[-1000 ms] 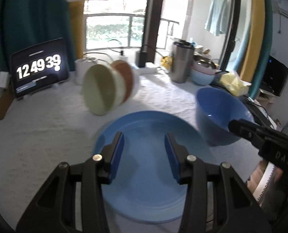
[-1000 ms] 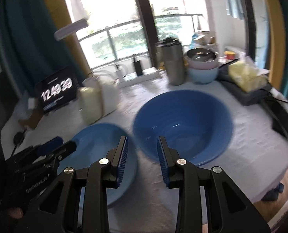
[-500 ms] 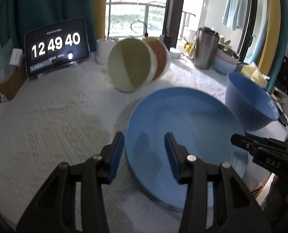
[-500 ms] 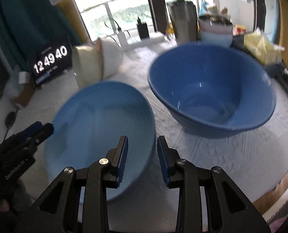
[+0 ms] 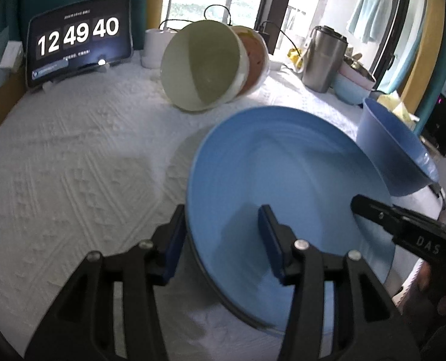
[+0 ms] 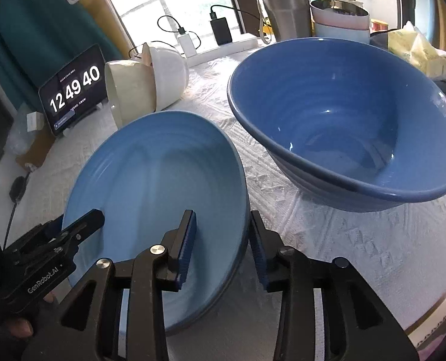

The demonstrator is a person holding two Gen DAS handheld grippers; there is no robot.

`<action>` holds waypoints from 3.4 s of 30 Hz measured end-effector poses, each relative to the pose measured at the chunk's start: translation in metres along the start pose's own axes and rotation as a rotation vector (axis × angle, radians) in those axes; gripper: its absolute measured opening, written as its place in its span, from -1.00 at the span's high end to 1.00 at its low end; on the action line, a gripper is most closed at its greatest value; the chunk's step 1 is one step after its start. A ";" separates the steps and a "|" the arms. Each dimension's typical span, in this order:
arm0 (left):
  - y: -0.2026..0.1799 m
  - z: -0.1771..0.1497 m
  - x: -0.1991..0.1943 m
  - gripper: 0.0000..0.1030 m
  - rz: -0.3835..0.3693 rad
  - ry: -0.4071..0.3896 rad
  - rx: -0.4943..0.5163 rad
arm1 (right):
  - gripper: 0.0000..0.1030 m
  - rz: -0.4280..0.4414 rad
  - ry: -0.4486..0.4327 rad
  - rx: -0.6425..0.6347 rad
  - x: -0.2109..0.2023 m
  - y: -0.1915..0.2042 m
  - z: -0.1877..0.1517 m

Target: Organize plates and bowls

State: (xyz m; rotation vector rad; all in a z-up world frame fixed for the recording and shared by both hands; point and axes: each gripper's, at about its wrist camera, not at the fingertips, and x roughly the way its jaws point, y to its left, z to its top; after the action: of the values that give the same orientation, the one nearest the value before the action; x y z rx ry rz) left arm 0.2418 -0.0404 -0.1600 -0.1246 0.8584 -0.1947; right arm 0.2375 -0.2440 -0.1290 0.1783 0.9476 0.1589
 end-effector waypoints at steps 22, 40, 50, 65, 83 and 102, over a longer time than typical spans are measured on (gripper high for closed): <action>0.071 0.001 -0.018 0.20 0.042 -0.027 -0.128 | 0.21 0.002 0.043 -0.097 0.019 0.062 0.006; 0.142 0.006 -0.031 0.20 0.099 -0.058 -0.240 | 0.21 0.043 0.095 -0.202 0.055 0.140 0.019; 0.160 0.005 -0.034 0.20 0.123 -0.067 -0.259 | 0.20 0.065 0.098 -0.240 0.071 0.167 0.024; 0.159 0.011 -0.055 0.15 0.224 -0.129 -0.278 | 0.20 0.070 0.089 -0.238 0.063 0.158 0.022; 0.066 0.028 -0.072 0.13 0.152 -0.174 -0.132 | 0.20 0.076 -0.053 -0.171 -0.002 0.102 0.036; -0.038 0.042 -0.064 0.13 0.059 -0.178 0.044 | 0.20 0.026 -0.194 -0.047 -0.065 0.010 0.050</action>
State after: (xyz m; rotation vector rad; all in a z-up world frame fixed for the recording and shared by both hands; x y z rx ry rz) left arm 0.2282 -0.0620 -0.0785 -0.0740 0.6794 -0.1447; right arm 0.2410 -0.2523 -0.0468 0.1601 0.7484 0.1847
